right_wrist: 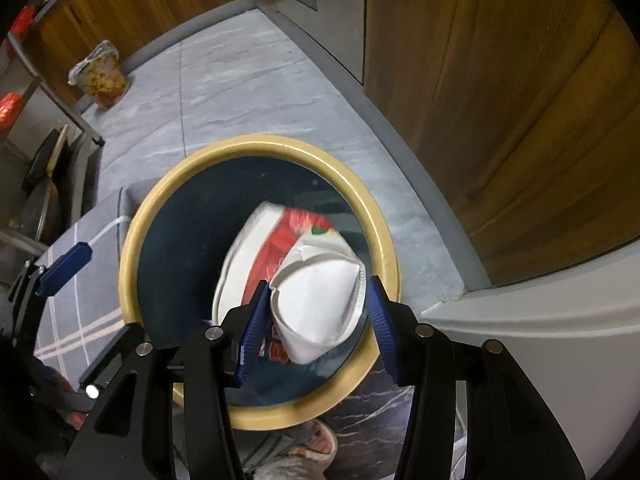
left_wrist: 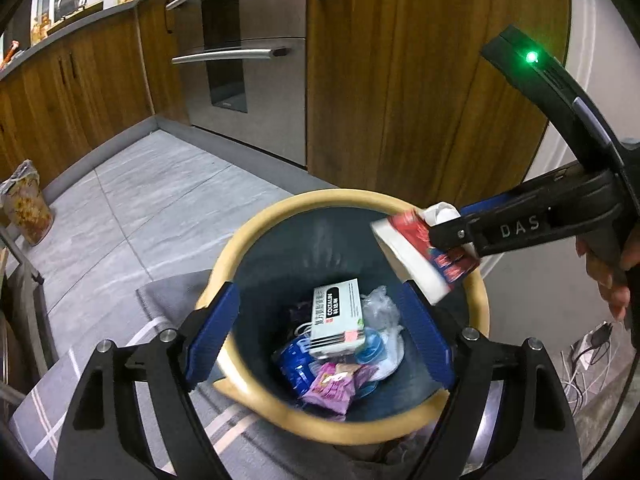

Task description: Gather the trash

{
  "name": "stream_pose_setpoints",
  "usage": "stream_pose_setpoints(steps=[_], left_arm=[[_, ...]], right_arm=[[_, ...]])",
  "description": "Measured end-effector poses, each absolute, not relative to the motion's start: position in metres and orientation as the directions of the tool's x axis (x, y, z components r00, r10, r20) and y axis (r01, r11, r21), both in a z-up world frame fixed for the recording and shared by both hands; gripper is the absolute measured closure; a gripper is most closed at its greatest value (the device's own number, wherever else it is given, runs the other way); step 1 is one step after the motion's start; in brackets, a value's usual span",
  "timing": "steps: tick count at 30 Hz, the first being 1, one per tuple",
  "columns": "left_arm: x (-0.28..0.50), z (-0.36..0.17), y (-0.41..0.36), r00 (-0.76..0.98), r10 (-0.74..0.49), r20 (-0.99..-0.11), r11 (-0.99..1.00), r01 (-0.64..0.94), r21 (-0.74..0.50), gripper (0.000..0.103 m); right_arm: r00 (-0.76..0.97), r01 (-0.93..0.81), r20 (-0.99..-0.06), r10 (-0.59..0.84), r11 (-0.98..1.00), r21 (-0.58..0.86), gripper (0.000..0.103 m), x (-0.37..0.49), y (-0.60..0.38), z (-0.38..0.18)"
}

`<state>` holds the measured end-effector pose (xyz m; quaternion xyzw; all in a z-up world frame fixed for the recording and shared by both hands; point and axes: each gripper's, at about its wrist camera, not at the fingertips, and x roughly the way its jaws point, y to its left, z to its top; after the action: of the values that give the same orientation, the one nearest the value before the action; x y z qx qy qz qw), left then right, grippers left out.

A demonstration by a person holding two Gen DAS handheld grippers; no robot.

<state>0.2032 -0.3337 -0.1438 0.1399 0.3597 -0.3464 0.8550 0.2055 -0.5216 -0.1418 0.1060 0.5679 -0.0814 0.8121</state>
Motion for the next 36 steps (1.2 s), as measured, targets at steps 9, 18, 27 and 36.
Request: stream_pose_setpoints(steps=[9,18,27,36], left_arm=[[0.190,-0.116,-0.277,0.540,-0.447,-0.713,0.784,0.620,-0.022,0.022],[0.166,-0.090,-0.229,0.563,-0.438,-0.701,0.827,0.558,-0.068,0.021],[0.135,-0.060,-0.203,0.570,-0.452,-0.687,0.834,0.543,-0.098,0.020],[0.098,-0.028,-0.184,0.631,-0.454,-0.629,0.855,0.507,-0.108,0.006]], right_arm=[[0.374,0.209,-0.927,-0.021,0.976,0.063,0.041,0.202,-0.504,-0.129],[0.435,0.197,-0.900,-0.007,0.976,0.088,0.041,0.190,-0.478,-0.099],[0.635,0.176,-0.772,0.034,0.967,0.187,0.031,0.132,-0.440,-0.033],[0.780,0.242,-0.621,-0.084,0.954,0.175,0.008,0.063,-0.430,0.005]])
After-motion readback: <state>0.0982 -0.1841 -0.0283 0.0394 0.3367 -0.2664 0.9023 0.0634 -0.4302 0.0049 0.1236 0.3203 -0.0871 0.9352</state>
